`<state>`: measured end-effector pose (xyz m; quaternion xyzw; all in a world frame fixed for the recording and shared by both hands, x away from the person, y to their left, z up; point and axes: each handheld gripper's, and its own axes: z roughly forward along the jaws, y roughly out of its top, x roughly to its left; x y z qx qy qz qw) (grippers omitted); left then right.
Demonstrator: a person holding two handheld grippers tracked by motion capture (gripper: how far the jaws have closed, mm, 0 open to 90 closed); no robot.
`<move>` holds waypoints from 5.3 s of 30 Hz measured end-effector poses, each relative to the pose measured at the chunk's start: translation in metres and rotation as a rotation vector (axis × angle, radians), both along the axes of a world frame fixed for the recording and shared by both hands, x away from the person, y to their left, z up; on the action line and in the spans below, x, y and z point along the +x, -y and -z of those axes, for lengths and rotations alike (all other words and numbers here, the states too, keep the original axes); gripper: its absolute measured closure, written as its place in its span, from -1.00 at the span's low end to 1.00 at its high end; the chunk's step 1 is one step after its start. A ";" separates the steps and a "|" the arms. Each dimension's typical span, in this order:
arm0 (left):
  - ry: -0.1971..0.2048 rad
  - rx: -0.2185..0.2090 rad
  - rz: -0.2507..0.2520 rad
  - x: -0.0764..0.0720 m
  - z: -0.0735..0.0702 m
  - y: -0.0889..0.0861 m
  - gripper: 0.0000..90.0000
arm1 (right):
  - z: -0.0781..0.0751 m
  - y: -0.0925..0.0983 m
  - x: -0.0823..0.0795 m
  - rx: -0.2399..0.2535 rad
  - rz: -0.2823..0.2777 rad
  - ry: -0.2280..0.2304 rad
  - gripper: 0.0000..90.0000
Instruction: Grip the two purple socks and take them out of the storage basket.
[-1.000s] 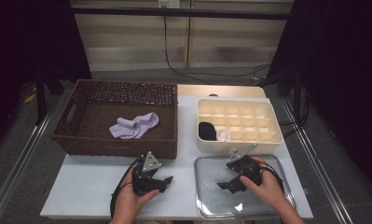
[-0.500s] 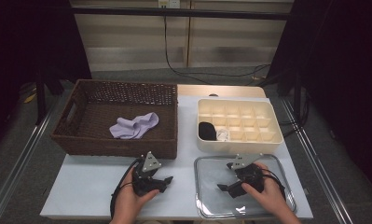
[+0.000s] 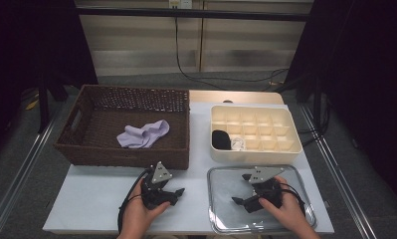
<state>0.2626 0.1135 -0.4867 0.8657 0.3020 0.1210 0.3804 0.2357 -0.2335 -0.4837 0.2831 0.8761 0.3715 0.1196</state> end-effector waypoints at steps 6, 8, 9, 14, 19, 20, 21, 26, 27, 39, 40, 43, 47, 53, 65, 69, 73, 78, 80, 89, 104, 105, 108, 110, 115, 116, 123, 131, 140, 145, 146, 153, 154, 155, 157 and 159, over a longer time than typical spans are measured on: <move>-0.003 -0.011 0.001 0.000 0.000 0.000 -0.40 | 0.000 0.000 0.000 0.000 -0.002 0.004 -0.69; -0.002 -0.008 0.002 0.000 0.000 0.000 -0.40 | 0.000 0.000 0.000 0.002 -0.003 0.005 -0.69; -0.002 -0.002 0.002 0.000 0.000 0.000 -0.40 | 0.001 0.000 0.000 0.004 -0.005 0.006 -0.69; -0.027 -0.020 -0.001 0.002 -0.001 -0.001 -0.41 | 0.000 0.000 -0.001 0.003 0.002 0.003 -0.69; -0.076 -0.004 -0.018 0.004 -0.008 -0.004 -0.47 | 0.000 0.000 -0.001 0.003 0.004 0.003 -0.69; -0.079 -0.003 -0.017 0.005 -0.010 -0.005 -0.48 | 0.000 0.000 -0.001 0.005 0.004 0.002 -0.69; -0.080 -0.002 -0.018 0.006 -0.012 -0.006 -0.48 | 0.001 0.000 -0.001 0.005 0.004 0.002 -0.69; -0.098 0.014 -0.012 0.010 -0.026 -0.012 -0.49 | 0.000 0.000 -0.001 0.004 0.004 0.002 -0.69; -0.107 0.010 -0.010 0.011 -0.029 -0.014 -0.49 | 0.001 0.000 -0.001 0.005 0.004 0.002 -0.69; -0.210 0.054 0.023 0.018 -0.043 -0.023 -0.49 | 0.001 0.000 -0.001 0.003 0.001 0.004 -0.69; -0.217 0.060 0.024 0.019 -0.043 -0.023 -0.49 | 0.001 0.000 -0.001 0.003 0.001 0.005 -0.69; -0.227 0.063 0.026 0.019 -0.048 -0.024 -0.49 | 0.001 0.000 -0.002 0.005 0.004 0.001 -0.69; -0.238 0.068 0.036 0.021 -0.057 -0.026 -0.49 | 0.001 0.000 -0.002 0.004 0.003 0.003 -0.69; -0.259 0.089 0.044 0.023 -0.073 -0.030 -0.49 | 0.001 0.000 -0.001 0.003 0.001 0.005 -0.69; -0.278 0.103 0.051 0.032 -0.112 -0.036 -0.48 | 0.000 0.000 -0.002 0.001 0.003 0.007 -0.69; -0.275 0.108 0.049 0.036 -0.124 -0.037 -0.48 | 0.000 0.000 -0.002 0.001 0.003 0.008 -0.69; -0.267 0.107 0.037 0.041 -0.134 -0.040 -0.48 | 0.000 0.000 -0.002 0.000 0.003 0.008 -0.69; -0.244 0.120 0.020 0.051 -0.144 -0.043 -0.48 | 0.001 0.000 -0.002 -0.001 0.002 0.010 -0.69; -0.238 0.121 0.011 0.056 -0.145 -0.045 -0.48 | 0.001 0.000 -0.002 -0.001 0.001 0.011 -0.69; -0.215 0.131 -0.025 0.074 -0.143 -0.050 -0.48 | 0.000 0.000 -0.002 -0.001 0.002 0.013 -0.68; -0.239 0.132 -0.075 0.103 -0.132 -0.051 -0.47 | 0.001 0.000 -0.002 -0.002 0.003 0.014 -0.68; -0.236 0.135 -0.077 0.104 -0.132 -0.051 -0.47 | 0.001 0.000 -0.002 -0.002 0.004 0.013 -0.68; -0.244 0.125 -0.080 0.109 -0.131 -0.050 -0.47 | 0.000 0.000 -0.002 -0.002 0.005 0.012 -0.68; -0.246 0.119 -0.093 0.111 -0.131 -0.049 -0.47 | 0.001 0.000 -0.003 -0.002 0.005 0.011 -0.68; -0.249 0.116 -0.113 0.119 -0.132 -0.050 -0.47 | 0.000 -0.001 -0.003 -0.002 0.008 0.008 -0.68; -0.246 0.122 -0.111 0.122 -0.132 -0.051 -0.47 | 0.000 -0.001 -0.003 -0.003 0.007 0.009 -0.68; -0.265 0.126 -0.157 0.135 -0.125 -0.059 -0.46 | 0.000 -0.001 -0.003 -0.002 0.008 0.008 -0.68; -0.284 0.129 -0.198 0.148 -0.115 -0.068 -0.46 | 0.001 -0.001 -0.003 0.000 0.004 0.008 -0.69; -0.289 0.123 -0.230 0.162 -0.105 -0.073 -0.46 | 0.000 -0.001 -0.003 -0.001 0.007 0.007 -0.69; -0.291 0.138 -0.228 0.169 -0.101 -0.075 -0.46 | 0.000 -0.001 -0.003 0.000 0.005 0.006 -0.69; -0.283 0.140 -0.234 0.170 -0.100 -0.074 -0.46 | 0.000 -0.001 -0.003 -0.001 0.007 0.007 -0.69; -0.280 0.154 -0.246 0.177 -0.095 -0.071 -0.45 | 0.000 -0.001 -0.003 -0.001 0.006 0.006 -0.69; -0.277 0.162 -0.242 0.178 -0.095 -0.071 -0.45 | 0.000 -0.001 -0.003 -0.001 0.006 0.006 -0.69; -0.278 0.161 -0.248 0.179 -0.094 -0.071 -0.44 | 0.000 -0.001 -0.003 0.000 0.006 0.006 -0.69; -0.280 0.165 -0.241 0.182 -0.093 -0.070 -0.44 | 0.000 -0.001 -0.003 0.000 0.007 0.007 -0.69; -0.298 0.177 -0.250 0.184 -0.092 -0.070 -0.44 | 0.000 -0.001 -0.003 0.000 0.007 0.007 -0.69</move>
